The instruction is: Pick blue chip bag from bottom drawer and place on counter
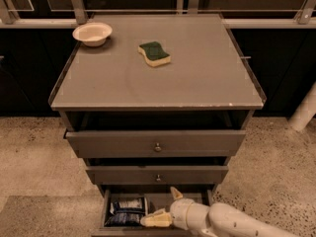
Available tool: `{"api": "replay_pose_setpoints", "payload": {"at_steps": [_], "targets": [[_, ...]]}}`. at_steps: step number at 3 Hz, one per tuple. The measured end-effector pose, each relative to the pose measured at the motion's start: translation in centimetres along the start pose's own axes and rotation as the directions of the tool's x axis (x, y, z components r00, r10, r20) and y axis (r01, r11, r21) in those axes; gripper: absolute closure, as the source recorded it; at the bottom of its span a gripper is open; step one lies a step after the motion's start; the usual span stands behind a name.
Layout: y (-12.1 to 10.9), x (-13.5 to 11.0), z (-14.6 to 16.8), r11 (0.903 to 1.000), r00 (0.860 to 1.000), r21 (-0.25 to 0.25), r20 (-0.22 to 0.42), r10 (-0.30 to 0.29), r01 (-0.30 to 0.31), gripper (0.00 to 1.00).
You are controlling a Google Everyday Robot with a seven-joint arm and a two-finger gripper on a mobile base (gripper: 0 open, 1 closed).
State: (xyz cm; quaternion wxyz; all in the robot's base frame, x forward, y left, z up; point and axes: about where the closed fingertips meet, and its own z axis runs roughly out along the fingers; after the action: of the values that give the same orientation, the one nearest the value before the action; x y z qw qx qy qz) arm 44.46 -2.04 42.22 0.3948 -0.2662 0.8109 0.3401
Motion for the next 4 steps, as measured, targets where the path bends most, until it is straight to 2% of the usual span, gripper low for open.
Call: {"api": "replay_pose_setpoints", "payload": {"at_steps": [1, 2, 3, 4], "targets": [[0.1, 2.2, 2.2, 0.9987, 0.999, -0.022, -0.010, 0.047, -0.047, 0.00], [0.2, 2.3, 2.4, 0.9985, 0.999, -0.025, -0.011, 0.049, -0.049, 0.00], [0.4, 3.0, 2.8, 0.9994, 0.999, 0.014, -0.016, 0.033, -0.033, 0.00], [-0.8, 5.2, 6.1, 0.9990, 1.000, 0.043, -0.028, -0.006, 0.007, 0.00]]}}
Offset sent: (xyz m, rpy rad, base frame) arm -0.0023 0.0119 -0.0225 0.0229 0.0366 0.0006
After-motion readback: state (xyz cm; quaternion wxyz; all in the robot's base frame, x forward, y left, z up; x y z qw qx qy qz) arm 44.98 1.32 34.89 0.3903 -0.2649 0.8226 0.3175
